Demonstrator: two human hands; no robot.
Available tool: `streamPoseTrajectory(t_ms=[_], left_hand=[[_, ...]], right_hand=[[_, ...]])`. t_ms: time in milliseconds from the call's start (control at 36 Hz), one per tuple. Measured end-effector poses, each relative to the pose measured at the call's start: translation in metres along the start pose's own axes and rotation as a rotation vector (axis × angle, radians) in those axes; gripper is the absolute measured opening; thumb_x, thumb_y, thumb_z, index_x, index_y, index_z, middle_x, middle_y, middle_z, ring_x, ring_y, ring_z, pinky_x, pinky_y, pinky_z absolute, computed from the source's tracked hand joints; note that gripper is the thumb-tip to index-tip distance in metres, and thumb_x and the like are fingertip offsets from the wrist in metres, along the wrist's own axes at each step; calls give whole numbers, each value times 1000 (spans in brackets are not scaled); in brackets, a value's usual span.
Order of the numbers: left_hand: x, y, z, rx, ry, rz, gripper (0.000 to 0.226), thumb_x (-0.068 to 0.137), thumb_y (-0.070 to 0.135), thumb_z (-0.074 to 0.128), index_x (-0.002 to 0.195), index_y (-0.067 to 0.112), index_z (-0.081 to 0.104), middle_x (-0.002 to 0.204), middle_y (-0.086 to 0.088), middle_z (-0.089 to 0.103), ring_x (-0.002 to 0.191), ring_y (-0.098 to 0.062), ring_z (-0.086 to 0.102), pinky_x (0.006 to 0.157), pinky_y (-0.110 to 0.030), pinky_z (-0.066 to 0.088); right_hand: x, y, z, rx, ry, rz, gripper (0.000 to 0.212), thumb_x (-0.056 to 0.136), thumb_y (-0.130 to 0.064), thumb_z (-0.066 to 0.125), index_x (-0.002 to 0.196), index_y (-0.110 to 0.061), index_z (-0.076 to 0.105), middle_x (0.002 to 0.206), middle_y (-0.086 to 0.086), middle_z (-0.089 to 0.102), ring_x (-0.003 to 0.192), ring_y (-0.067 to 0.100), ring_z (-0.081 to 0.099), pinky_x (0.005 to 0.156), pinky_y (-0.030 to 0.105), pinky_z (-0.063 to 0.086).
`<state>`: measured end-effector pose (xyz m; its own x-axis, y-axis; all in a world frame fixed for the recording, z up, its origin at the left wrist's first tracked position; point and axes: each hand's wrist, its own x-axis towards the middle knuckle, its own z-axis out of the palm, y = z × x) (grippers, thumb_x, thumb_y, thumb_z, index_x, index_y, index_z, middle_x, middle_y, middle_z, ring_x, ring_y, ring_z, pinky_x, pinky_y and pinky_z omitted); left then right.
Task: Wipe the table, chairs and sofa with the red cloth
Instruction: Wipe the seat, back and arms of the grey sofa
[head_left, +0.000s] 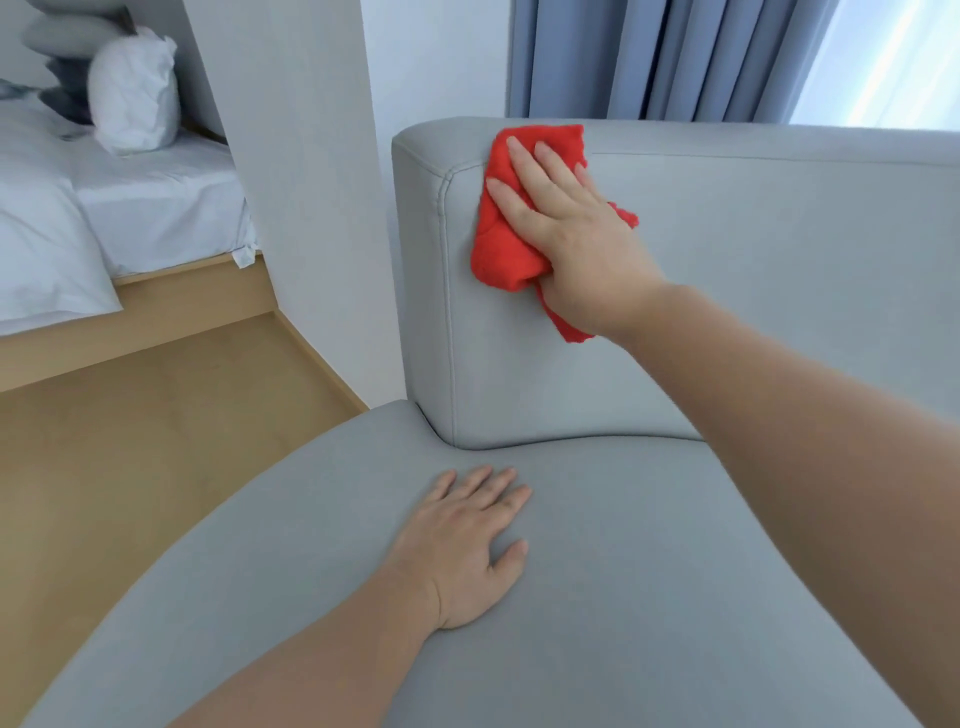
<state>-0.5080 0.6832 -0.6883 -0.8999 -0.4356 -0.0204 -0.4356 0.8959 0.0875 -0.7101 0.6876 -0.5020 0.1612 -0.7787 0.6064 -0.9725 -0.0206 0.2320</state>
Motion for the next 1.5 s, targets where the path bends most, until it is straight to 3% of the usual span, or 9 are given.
streamPoseTrajectory(t_ms=[194, 417, 611, 861, 972, 1111, 1222, 1389, 1500], left_hand=[[-19, -5, -24, -107, -148, 37, 60, 98, 51, 26, 152, 28, 12, 160, 8, 1, 145, -7, -3, 118, -29, -5], [-93, -103, -25, 4, -108, 14, 90, 69, 73, -16, 150, 39, 5, 156, 18, -9, 144, -3, -11, 113, -25, -16], [-94, -116, 3, -91, 81, -10, 58, 92, 54, 26, 147, 34, 29, 154, 14, 21, 141, -8, 18, 113, -30, 2], [-95, -114, 1, -74, 88, -32, 60, 91, 55, 24, 147, 33, 31, 154, 11, 25, 142, -12, 23, 112, -33, 3], [-96, -112, -2, 14, 79, -56, 55, 89, 52, 35, 138, 31, 46, 144, 9, 46, 131, -13, 45, 106, -35, 18], [-98, -110, -6, -13, 69, -55, 53, 88, 54, 37, 136, 35, 47, 142, 12, 47, 130, -9, 46, 106, -34, 19], [-97, -110, -9, -71, 63, -31, 70, 83, 59, 5, 150, 38, 13, 156, 18, 1, 145, -5, 2, 112, -32, -7], [-96, -111, -7, -87, 71, -30, 78, 76, 61, -4, 151, 38, 7, 158, 17, -3, 145, -5, -6, 111, -30, -13], [-95, -111, -7, -101, 78, -22, 79, 76, 61, -5, 151, 37, 6, 158, 17, -4, 145, -6, -7, 112, -31, -14]], right_hand=[[6, -14, -12, 62, -125, 118, 74, 87, 6, 44, 153, -20, 22, 162, 7, 2, 148, 30, 0, 118, 42, -2], [-13, -15, 17, 138, 78, 149, 67, 80, 2, 46, 145, -8, 39, 155, 24, 22, 142, 44, 16, 114, 61, 14], [-55, -57, 88, 299, 148, 495, 67, 81, -9, 27, 148, 1, 25, 153, 33, 11, 141, 50, 10, 111, 59, 20], [-98, -112, 120, 408, -250, 753, 82, 90, 7, 49, 152, -5, -4, 154, 25, -21, 145, 41, -13, 119, 46, 6], [-87, -126, 91, 489, -306, 839, 72, 96, -5, 46, 154, -15, 5, 159, 18, -13, 144, 36, 18, 109, 30, 25], [-66, -126, 53, 141, -23, 432, 68, 68, 10, 56, 133, -10, 56, 148, 23, 38, 130, 45, 43, 87, 52, 50], [2, -112, 19, -202, 73, 95, 54, 78, -5, 43, 130, -7, 58, 145, 25, 41, 132, 46, 39, 105, 60, 32], [50, -116, 26, -621, -323, -7, 58, 90, -19, 23, 144, -5, 39, 154, 20, 28, 144, 41, 17, 115, 55, -4], [31, -132, 61, -767, -514, -61, 57, 97, -24, 18, 148, -2, 28, 156, 22, 21, 144, 40, 14, 115, 53, -7]])
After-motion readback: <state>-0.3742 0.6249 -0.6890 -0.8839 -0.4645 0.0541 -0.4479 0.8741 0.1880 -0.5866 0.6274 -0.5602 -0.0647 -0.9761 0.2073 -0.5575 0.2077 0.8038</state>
